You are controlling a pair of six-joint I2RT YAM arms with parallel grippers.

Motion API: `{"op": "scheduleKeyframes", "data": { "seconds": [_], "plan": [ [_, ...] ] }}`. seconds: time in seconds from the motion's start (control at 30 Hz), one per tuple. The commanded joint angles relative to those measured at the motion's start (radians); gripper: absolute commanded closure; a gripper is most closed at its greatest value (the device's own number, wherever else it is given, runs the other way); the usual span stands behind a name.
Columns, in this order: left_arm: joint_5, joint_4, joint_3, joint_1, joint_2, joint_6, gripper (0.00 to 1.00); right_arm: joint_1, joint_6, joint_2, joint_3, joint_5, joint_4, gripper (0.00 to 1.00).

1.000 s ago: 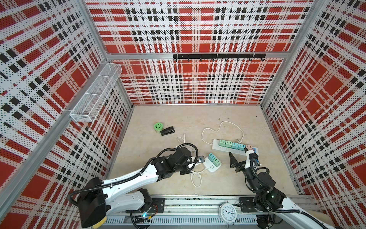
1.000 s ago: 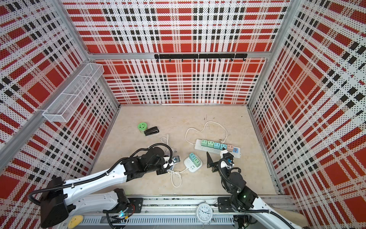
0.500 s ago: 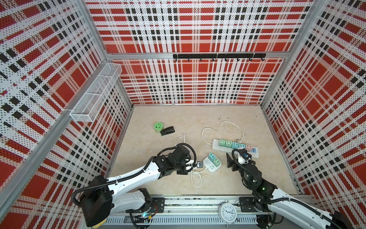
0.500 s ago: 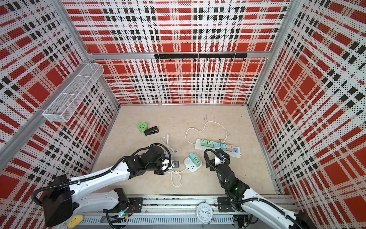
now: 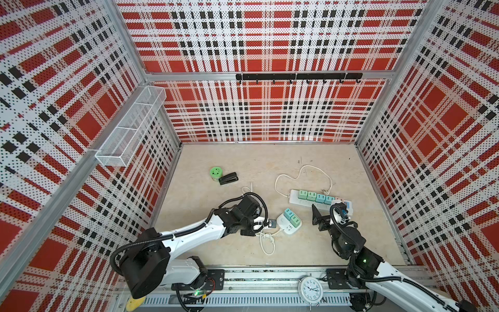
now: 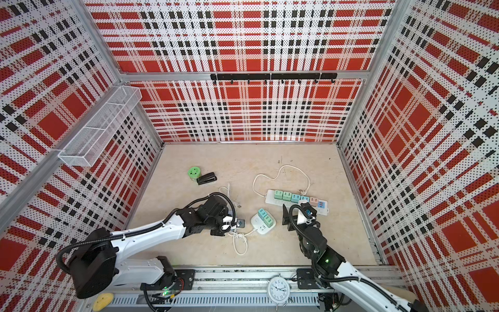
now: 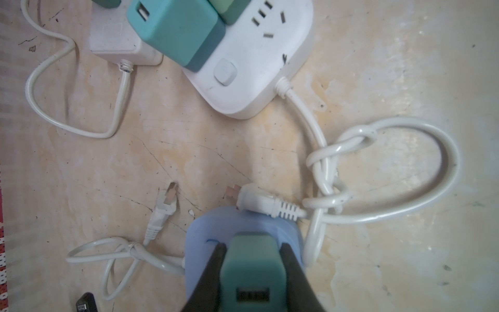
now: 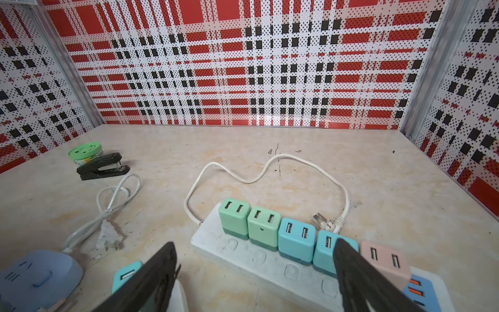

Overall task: Insert the plug
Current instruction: 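Carry the adapter over the light blue cube with the left gripper while the right withdraws, then lower and press the teal adapter into the light blue cube socket with the left gripper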

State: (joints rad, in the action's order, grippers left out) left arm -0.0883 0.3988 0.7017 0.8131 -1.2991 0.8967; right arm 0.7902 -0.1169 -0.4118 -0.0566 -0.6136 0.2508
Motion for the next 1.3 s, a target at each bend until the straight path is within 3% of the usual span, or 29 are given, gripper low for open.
{"op": "scheduleKeyframes", "data": {
  "seconds": [0.0, 0.37, 1.03, 1.27],
  "plan": [
    [-0.021, 0.026, 0.025, -0.008, 0.0, 0.039, 1.0, -0.003, -0.003, -0.034, -0.004, -0.004, 0.036, 0.09],
    [-0.111, -0.023, -0.011, -0.054, 0.037, 0.053, 1.0, -0.002, -0.004, -0.027, -0.004, 0.01, 0.031, 0.1],
    [-0.064, 0.025, 0.007, -0.071, -0.026, 0.011, 1.0, -0.002, -0.004, -0.013, 0.0, 0.018, 0.026, 0.1],
    [-0.107, 0.034, 0.007, -0.09, -0.03, -0.003, 1.0, -0.002, -0.003, -0.011, 0.0, 0.021, 0.025, 0.1]
  ]
}}
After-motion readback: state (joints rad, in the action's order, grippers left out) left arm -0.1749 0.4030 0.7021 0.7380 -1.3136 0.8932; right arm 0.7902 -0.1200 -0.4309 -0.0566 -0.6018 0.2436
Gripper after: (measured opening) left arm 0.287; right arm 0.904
